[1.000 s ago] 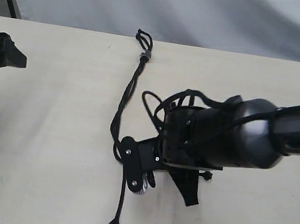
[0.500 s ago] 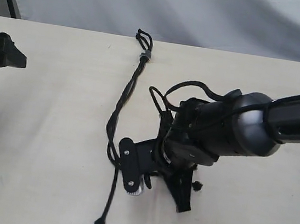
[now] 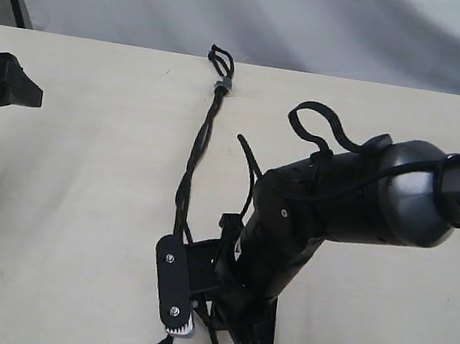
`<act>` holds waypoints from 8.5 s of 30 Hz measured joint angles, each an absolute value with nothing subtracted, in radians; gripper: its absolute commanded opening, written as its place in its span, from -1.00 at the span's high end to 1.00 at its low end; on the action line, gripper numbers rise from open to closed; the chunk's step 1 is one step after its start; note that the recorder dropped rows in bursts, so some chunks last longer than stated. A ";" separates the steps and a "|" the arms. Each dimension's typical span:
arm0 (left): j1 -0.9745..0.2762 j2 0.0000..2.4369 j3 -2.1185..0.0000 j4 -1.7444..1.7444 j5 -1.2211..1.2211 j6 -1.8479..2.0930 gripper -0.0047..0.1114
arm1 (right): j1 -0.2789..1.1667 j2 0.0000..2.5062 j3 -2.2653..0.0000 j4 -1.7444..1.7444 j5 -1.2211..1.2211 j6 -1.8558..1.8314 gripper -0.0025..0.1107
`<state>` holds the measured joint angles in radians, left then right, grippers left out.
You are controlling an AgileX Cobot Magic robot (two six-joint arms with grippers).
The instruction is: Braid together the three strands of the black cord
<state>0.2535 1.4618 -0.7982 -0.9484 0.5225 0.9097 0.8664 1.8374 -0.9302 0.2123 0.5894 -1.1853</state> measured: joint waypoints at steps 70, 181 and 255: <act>0.253 0.864 -0.481 -1.713 1.212 1.856 0.89 | 0.863 0.271 -0.244 -1.272 0.209 1.122 0.95; 0.093 0.005 -0.004 0.017 0.218 -0.067 0.89 | 0.863 0.168 -0.003 -0.158 0.000 0.142 0.95; 0.093 0.003 -0.004 0.017 0.218 -0.067 0.89 | 0.078 0.007 -0.003 -0.128 0.194 0.164 0.95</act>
